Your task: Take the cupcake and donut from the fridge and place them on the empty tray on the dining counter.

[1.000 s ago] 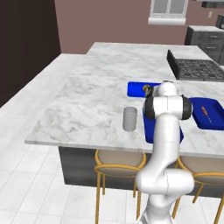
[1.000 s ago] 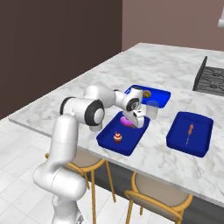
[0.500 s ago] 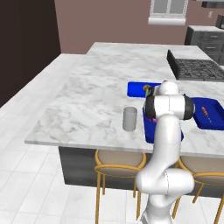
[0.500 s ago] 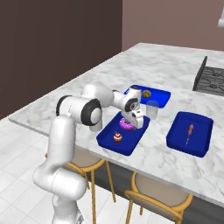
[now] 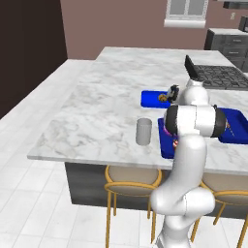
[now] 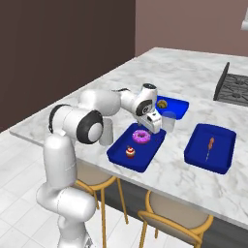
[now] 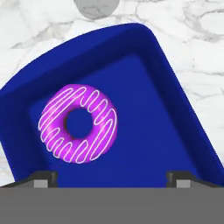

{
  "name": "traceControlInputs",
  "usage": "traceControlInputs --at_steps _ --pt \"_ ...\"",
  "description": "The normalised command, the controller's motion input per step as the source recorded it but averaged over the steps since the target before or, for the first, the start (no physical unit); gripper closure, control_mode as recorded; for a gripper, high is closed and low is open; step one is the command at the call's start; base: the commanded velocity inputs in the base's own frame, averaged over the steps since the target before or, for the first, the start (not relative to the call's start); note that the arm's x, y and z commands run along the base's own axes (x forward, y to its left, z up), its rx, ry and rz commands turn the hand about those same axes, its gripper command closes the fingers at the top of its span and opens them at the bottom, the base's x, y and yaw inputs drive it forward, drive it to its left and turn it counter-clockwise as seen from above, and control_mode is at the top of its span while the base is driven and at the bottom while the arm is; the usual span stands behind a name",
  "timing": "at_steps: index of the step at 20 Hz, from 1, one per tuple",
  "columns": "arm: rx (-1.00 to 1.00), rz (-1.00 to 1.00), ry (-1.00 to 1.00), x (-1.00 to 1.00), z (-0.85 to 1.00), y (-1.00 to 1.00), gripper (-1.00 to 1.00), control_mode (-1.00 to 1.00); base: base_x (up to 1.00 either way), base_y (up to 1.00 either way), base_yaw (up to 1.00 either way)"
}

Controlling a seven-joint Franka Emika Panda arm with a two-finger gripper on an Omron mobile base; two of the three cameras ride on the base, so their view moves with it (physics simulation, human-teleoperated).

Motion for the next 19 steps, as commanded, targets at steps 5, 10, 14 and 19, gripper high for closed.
traceControlInputs --at_steps 5,10,14,19 --pt "-0.04 0.17 -0.23 -0.55 1.00 0.03 -1.00 -1.00 0.00 0.00 0.00" --pt "-0.09 0.23 -0.21 -0.90 1.00 0.17 -1.00 -1.00 0.00 0.00 0.00" --pt "-0.12 0.23 -0.14 -1.00 1.00 0.35 -1.00 -1.00 0.00 0.00 0.00" --pt "-0.16 0.24 0.00 -1.00 0.95 0.50 -1.00 -1.00 0.00 0.00 0.00"
